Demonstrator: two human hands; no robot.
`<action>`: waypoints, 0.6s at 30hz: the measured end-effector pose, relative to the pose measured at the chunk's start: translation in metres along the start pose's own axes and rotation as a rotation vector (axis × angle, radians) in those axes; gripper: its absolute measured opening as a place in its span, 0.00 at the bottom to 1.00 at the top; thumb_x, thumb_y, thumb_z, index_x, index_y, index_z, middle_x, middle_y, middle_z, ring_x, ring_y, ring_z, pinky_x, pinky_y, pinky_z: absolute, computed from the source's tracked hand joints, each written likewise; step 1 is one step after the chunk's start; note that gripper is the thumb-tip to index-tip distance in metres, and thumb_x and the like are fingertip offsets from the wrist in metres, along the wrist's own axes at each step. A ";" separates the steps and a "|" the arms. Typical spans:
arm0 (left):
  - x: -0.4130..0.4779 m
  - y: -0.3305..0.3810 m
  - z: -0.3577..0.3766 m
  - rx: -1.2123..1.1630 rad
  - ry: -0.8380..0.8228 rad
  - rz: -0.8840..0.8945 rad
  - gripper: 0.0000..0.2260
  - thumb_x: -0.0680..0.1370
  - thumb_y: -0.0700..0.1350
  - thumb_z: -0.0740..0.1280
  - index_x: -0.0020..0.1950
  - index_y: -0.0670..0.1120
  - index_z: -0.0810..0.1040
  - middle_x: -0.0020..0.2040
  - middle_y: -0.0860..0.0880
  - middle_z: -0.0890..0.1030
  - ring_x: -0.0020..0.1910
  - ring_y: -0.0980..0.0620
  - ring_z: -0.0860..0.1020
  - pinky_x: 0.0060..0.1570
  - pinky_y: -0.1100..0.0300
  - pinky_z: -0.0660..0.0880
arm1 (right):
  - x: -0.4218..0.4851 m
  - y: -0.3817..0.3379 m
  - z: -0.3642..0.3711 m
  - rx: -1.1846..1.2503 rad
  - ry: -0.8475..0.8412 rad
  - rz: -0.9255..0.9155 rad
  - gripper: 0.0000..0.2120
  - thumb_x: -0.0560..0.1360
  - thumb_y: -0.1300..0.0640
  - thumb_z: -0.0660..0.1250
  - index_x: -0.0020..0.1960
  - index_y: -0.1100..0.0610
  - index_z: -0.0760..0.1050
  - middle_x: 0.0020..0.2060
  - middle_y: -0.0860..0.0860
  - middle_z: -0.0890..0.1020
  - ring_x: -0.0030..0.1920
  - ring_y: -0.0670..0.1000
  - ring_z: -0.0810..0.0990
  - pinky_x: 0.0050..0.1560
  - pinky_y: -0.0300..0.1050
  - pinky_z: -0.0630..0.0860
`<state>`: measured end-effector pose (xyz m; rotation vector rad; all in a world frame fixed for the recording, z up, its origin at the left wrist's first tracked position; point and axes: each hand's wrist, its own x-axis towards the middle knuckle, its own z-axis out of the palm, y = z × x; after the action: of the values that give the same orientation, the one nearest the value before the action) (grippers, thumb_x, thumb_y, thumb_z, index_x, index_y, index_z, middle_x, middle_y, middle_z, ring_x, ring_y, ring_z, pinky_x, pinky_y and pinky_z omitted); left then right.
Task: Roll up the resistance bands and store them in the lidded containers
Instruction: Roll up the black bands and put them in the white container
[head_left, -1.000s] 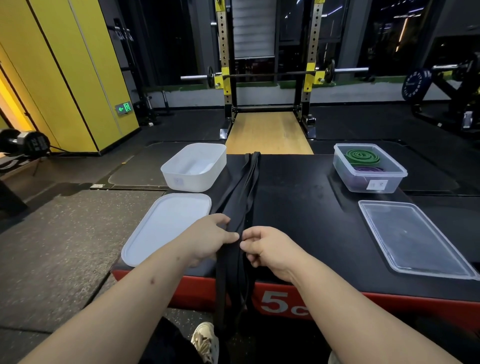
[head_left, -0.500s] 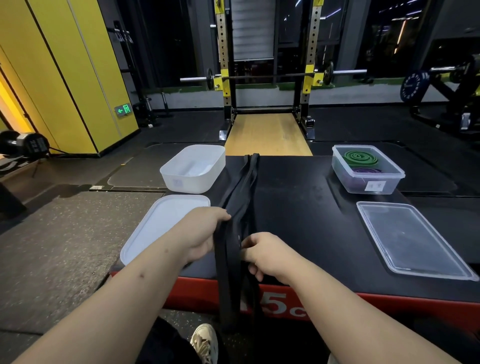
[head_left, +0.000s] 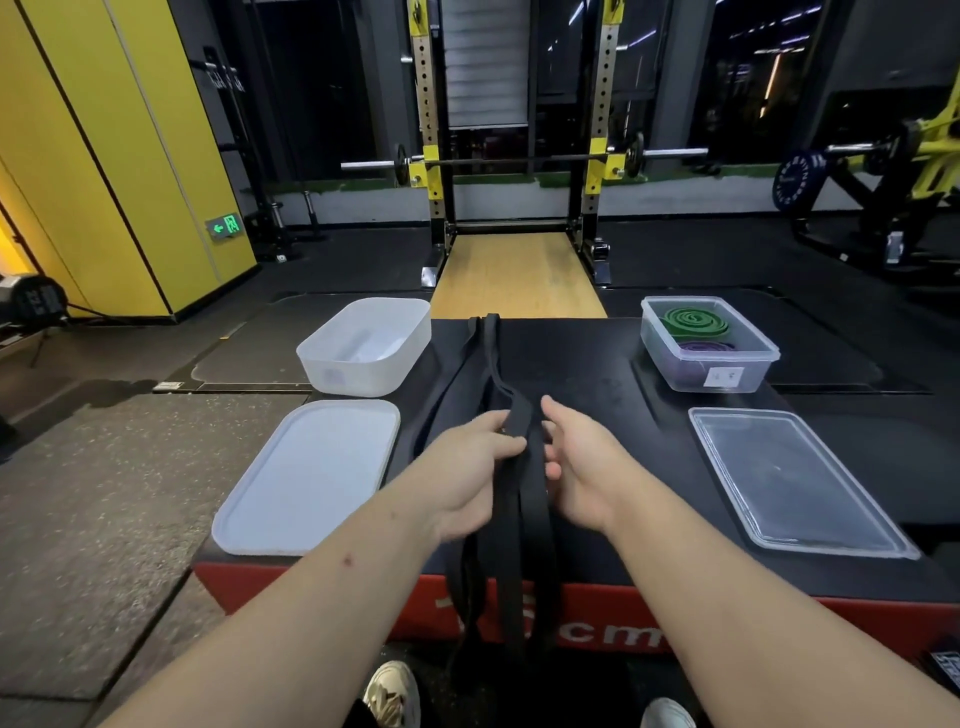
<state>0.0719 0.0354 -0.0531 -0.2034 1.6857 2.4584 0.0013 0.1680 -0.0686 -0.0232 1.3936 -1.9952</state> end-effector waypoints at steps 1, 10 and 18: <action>0.001 -0.005 0.002 0.027 -0.011 0.005 0.16 0.82 0.33 0.58 0.67 0.40 0.77 0.56 0.35 0.82 0.51 0.40 0.83 0.55 0.45 0.80 | 0.002 -0.003 -0.002 -0.058 0.010 -0.014 0.18 0.84 0.44 0.62 0.52 0.56 0.82 0.32 0.49 0.76 0.24 0.46 0.70 0.21 0.40 0.65; 0.034 -0.004 -0.013 0.150 0.139 -0.057 0.10 0.83 0.46 0.62 0.53 0.42 0.81 0.51 0.44 0.84 0.50 0.45 0.84 0.49 0.49 0.82 | 0.014 -0.016 -0.015 -0.129 0.010 -0.309 0.15 0.83 0.66 0.61 0.47 0.58 0.85 0.49 0.60 0.87 0.51 0.58 0.87 0.55 0.56 0.83; 0.096 0.023 -0.016 -0.117 0.235 -0.122 0.17 0.85 0.45 0.60 0.62 0.31 0.75 0.52 0.36 0.84 0.42 0.44 0.86 0.40 0.50 0.83 | 0.021 -0.023 -0.034 -0.358 -0.242 -0.069 0.11 0.83 0.66 0.60 0.60 0.65 0.79 0.47 0.63 0.84 0.48 0.62 0.86 0.50 0.56 0.82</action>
<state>-0.0263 0.0168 -0.0571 -0.6129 1.5581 2.5244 -0.0395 0.1887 -0.0717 -0.4636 1.5846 -1.7051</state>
